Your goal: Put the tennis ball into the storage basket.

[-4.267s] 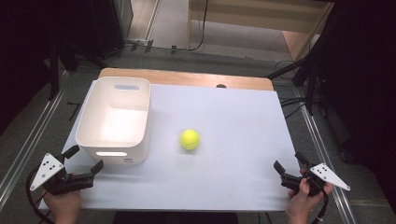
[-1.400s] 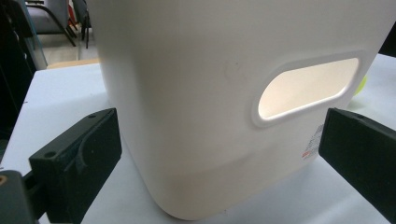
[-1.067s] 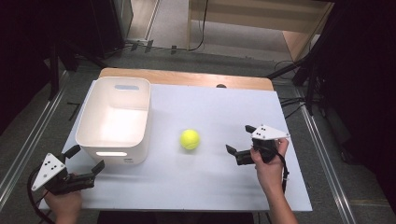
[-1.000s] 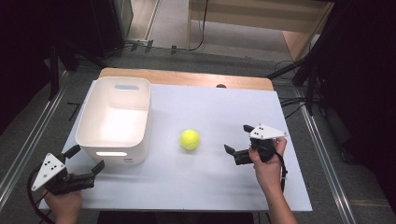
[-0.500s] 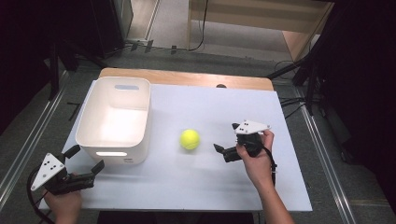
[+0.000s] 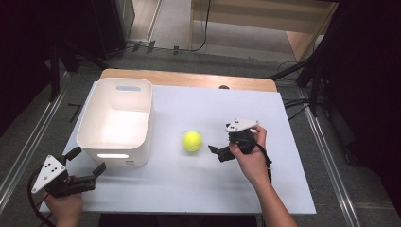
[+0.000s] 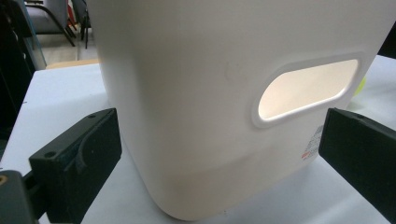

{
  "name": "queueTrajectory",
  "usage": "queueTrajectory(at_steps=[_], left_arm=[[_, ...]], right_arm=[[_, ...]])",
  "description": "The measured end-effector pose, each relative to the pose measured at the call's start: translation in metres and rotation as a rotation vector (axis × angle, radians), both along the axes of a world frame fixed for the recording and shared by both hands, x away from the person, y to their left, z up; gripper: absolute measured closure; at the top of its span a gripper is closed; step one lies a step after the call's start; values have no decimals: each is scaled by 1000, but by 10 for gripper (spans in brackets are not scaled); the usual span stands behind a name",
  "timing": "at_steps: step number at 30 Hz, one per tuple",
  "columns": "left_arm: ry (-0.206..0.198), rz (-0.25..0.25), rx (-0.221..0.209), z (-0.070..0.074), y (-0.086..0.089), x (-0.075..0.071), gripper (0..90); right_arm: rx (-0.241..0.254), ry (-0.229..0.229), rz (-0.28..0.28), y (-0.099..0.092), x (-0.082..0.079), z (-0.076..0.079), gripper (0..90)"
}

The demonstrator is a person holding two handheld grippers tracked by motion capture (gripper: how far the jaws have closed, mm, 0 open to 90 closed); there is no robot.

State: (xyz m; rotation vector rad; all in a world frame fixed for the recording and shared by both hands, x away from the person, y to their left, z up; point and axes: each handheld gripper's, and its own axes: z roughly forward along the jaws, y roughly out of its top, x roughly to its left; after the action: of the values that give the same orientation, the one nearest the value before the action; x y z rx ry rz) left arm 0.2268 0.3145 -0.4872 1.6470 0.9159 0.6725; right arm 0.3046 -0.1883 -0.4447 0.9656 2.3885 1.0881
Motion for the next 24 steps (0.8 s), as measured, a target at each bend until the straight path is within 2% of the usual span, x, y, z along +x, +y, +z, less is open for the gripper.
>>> queueTrajectory(at_steps=[15,24], left_arm=[[0,0,-2,0,0,0,0],[-1,0,7,0,0,0,0]], right_arm=[[-29,36,39,20,14,1,0],[-58,57,86,37,21,2,0]])
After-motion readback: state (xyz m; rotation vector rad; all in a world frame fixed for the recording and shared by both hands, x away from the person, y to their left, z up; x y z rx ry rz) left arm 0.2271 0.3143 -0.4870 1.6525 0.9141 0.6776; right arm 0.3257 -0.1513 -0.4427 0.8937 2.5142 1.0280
